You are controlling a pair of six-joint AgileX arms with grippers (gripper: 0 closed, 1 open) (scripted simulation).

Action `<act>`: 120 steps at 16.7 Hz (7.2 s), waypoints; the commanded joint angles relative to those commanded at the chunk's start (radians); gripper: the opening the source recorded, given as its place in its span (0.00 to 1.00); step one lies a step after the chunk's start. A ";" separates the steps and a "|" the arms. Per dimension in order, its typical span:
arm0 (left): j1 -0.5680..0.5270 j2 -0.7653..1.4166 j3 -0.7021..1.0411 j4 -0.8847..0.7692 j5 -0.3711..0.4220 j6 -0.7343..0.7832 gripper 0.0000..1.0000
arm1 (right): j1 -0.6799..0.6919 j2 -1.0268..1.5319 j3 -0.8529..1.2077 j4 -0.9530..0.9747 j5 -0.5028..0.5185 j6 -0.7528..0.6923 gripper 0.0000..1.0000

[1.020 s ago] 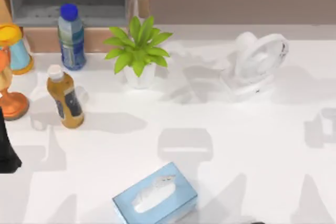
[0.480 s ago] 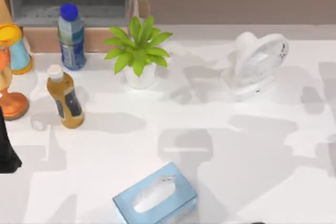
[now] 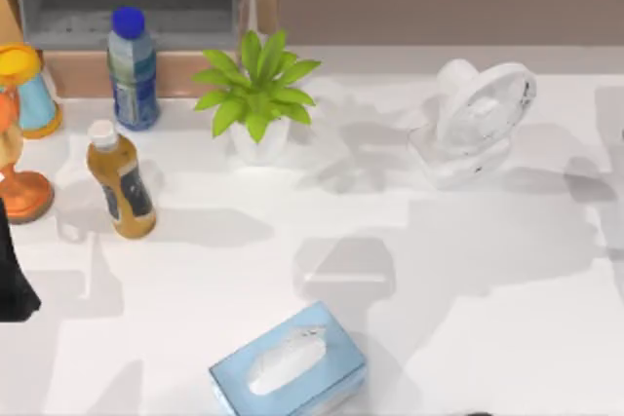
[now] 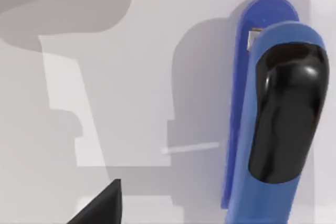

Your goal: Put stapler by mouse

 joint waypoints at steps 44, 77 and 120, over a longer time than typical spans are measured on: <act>0.000 0.000 0.000 0.000 0.000 0.000 1.00 | 0.000 0.046 -0.059 0.101 0.004 0.001 0.00; 0.000 0.000 0.000 0.000 0.000 0.000 1.00 | 0.719 -0.014 -0.027 0.040 -0.030 0.505 0.00; 0.000 0.000 0.000 0.000 0.000 0.000 1.00 | 0.727 0.036 -0.087 0.146 -0.029 0.509 1.00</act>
